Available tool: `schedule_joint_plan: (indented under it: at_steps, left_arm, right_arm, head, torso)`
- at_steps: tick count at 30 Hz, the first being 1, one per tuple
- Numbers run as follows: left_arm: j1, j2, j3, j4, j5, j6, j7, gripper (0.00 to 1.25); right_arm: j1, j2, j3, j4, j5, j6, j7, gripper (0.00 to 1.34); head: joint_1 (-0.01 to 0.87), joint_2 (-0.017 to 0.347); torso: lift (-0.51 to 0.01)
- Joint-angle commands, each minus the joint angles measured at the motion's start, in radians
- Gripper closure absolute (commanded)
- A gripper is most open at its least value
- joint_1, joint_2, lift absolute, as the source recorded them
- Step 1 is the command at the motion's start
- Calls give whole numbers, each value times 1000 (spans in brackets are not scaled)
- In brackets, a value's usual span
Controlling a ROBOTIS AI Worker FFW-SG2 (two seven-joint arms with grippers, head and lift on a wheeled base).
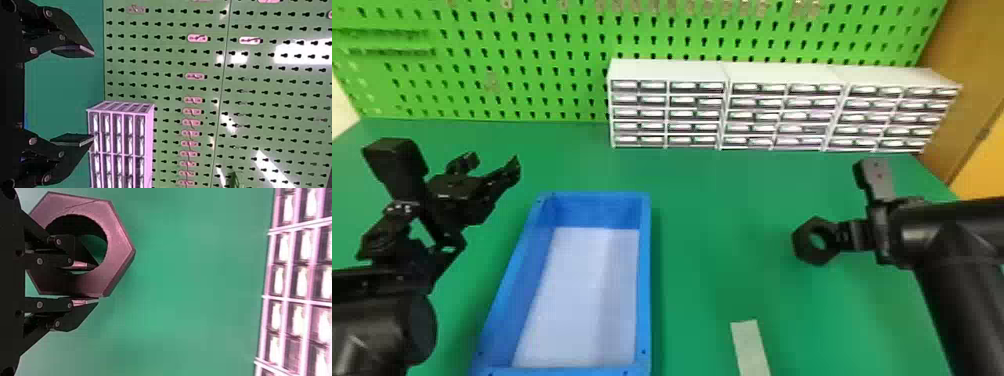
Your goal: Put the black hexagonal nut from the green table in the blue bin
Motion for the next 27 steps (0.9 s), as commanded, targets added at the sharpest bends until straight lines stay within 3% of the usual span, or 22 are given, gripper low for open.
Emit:
schedule_joint_plan:
  at_steps: [1, 9, 18, 27]
  left_arm:
    - [0, 0, 0, 0, 0, 0, 0, 486]
    - [0, 0, 0, 0, 2, 0, 0, 486]
    - [3, 0, 0, 0, 2, 0, 0, 486]
    - [3, 0, 2, 0, 2, -3, 0, 486]
  right_arm:
    - [19, 1, -39, -56, 6, -45, -2, 927]
    - [55, 10, -98, -159, -14, -168, -43, 927]
    - [124, 55, -190, -198, -209, -531, -104, 927]
    - [150, 61, -121, -200, -426, -838, -132, 927]
  head:
    - [691, 9]
    - [691, 9]
    - [691, 9]
    - [691, 9]
  torso:
    - [-97]
    - [-97]
    - [-97]
    - [-97]
